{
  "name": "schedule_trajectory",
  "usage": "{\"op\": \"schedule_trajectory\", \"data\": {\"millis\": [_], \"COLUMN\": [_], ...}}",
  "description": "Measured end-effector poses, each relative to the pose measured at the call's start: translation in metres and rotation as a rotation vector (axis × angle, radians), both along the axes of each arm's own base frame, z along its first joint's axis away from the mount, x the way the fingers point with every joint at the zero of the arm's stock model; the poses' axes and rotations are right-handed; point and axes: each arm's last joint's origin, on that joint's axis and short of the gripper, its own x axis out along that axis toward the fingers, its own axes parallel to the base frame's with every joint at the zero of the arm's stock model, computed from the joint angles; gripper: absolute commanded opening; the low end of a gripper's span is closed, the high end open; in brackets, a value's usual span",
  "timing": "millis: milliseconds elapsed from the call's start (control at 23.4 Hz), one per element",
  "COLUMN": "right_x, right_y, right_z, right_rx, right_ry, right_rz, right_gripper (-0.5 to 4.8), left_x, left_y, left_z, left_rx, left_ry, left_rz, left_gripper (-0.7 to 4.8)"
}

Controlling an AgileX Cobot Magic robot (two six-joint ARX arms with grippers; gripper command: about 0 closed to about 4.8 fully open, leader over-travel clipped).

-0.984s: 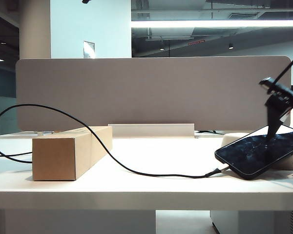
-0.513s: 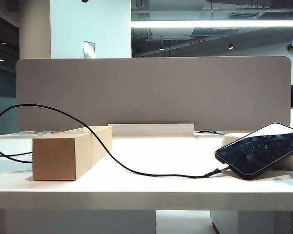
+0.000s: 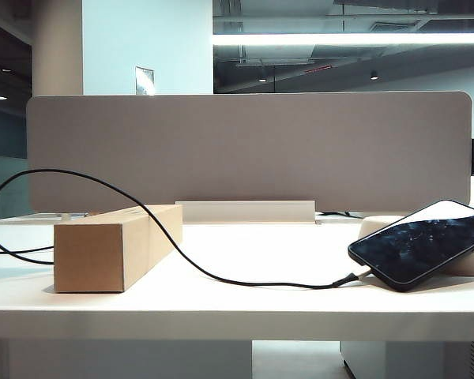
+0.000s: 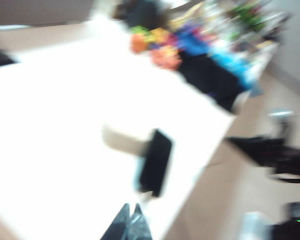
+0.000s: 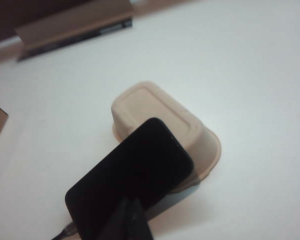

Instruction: Pick up the charging cable and the phone, plug the charging cable into the charging port on the phone, and finally place them back on the table.

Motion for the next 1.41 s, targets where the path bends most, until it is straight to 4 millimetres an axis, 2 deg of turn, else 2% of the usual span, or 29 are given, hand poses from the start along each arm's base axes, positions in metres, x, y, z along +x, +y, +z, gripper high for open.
{"op": "schedule_trajectory", "data": {"millis": [43,171,300,642,770,1070,1412], "right_x": [-0.005,-0.028,-0.040,-0.034,-0.028,-0.028,-0.028], "right_y": [-0.001,-0.005,-0.006,-0.007,-0.007,-0.008,-0.009], "right_z": [-0.004,-0.018,-0.032,-0.068,-0.089,-0.088,-0.090], "right_rx": [-0.001,0.000,0.006,-0.010,-0.022,-0.051,-0.080], "right_ry": [-0.015,-0.138,-0.224,-0.203,-0.192,-0.211,-0.191], "right_rz": [-0.007,-0.049,-0.070,-0.112,-0.138,-0.148,-0.179], "right_gripper": [-0.02,-0.02,-0.02,-0.01,-0.01,-0.01,-0.01], "left_x": [-0.006,-0.041,-0.067,-0.123,-0.142,-0.167,-0.180], "left_y": [0.000,0.003,0.006,0.012,0.013,0.016,0.016], "left_z": [0.002,0.025,0.031,-0.005,-0.022,-0.033,-0.048], "left_rx": [0.033,0.084,0.143,0.213,0.220,0.244,0.251], "left_ry": [-0.027,-0.186,-0.275,-0.374,-0.383,-0.401,-0.379], "left_rz": [0.026,0.061,0.121,0.235,0.253,0.306,0.310], "left_gripper": [-0.06,-0.06,-0.06,-0.06,-0.06,-0.06,-0.06]}}
